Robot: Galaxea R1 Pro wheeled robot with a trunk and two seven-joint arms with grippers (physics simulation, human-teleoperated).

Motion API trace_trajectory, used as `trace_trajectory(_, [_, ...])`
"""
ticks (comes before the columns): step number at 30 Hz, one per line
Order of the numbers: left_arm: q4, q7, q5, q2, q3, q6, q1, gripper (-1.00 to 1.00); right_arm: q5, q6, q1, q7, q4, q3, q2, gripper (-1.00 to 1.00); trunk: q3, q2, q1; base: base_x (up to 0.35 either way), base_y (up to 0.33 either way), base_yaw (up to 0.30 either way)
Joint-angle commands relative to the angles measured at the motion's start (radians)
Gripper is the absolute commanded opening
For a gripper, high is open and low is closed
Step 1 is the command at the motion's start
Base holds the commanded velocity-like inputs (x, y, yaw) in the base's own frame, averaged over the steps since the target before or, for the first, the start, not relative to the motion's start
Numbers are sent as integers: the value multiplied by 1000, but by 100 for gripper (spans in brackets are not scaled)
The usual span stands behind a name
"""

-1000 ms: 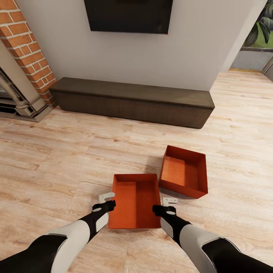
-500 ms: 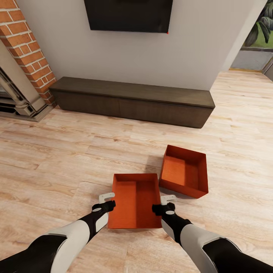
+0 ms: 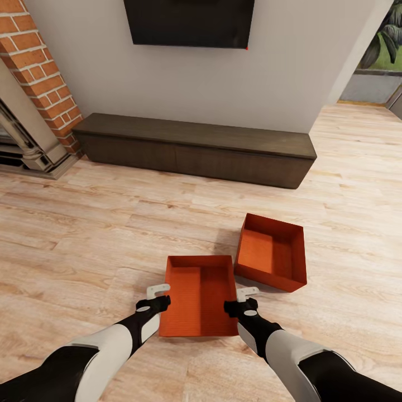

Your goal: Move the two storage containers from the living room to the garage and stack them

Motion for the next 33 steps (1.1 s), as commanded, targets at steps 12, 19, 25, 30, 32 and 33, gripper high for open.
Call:
trace_trajectory(12, [1,13,-114,0,-4,-4,0,100,-6,-3,-1,-3,1,7,0,100,-4,-7,4,0,0,0])
trace_trajectory(19, [1,4,-116,0,-4,-4,0,100,-6,-3,-1,-3,1,7,2,100,-26,-56,31,0,0,0])
trace_trajectory(25, [2,5,-116,0,-4,-4,0,100,-11,-3,-1,-3,1,7,2,100,-44,-98,54,0,0,0])
trace_trajectory(30, [1,5,-116,0,-4,-4,0,100,-13,-4,-1,-4,2,6,3,100,-60,-133,73,0,0,0])
trace_trajectory(32, [1,5,-116,0,-4,-4,0,100,-13,-4,-1,-4,3,6,3,100,-66,-147,80,0,0,0])
trace_trajectory(33, [1,5,-116,0,-4,-4,0,100,-14,-4,-1,-5,3,5,4,100,-69,-154,84,0,0,0])
